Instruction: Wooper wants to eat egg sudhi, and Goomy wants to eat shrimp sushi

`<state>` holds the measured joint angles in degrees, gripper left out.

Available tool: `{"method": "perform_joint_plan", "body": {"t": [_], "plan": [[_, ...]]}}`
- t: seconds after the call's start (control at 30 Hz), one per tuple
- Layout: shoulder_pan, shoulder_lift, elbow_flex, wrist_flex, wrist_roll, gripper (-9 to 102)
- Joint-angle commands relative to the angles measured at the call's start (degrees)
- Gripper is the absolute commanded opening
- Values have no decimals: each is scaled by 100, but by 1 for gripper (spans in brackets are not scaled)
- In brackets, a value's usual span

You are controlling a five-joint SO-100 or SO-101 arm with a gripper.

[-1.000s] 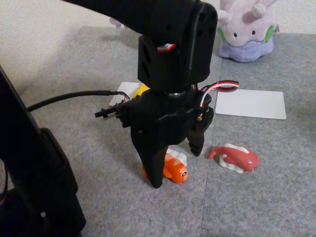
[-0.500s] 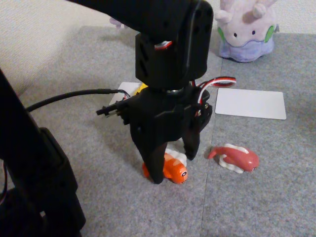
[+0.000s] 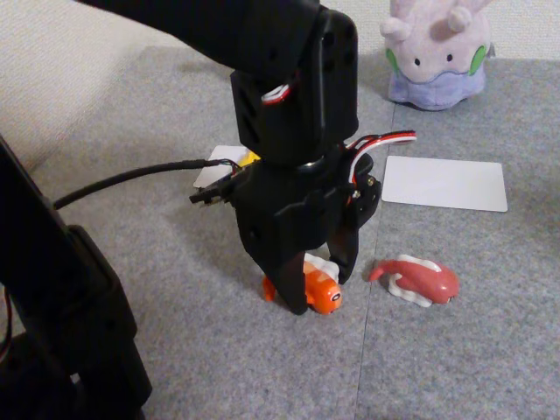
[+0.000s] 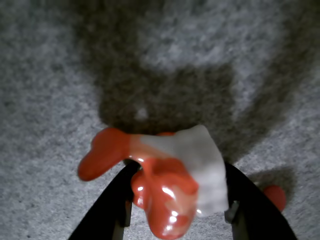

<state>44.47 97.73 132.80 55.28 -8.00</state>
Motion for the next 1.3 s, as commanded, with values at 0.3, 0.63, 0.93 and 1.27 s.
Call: {"method": "perform_joint_plan", "body": {"t": [0.3, 0.63, 0.93, 1.27], "plan": [[-18, -9, 79, 88, 466, 7], [-396, 1521, 70, 1037, 1986, 7], [-1116, 2312, -114, 949, 3823, 7], [-1011, 1099, -2461, 1477, 5001, 7]]}}
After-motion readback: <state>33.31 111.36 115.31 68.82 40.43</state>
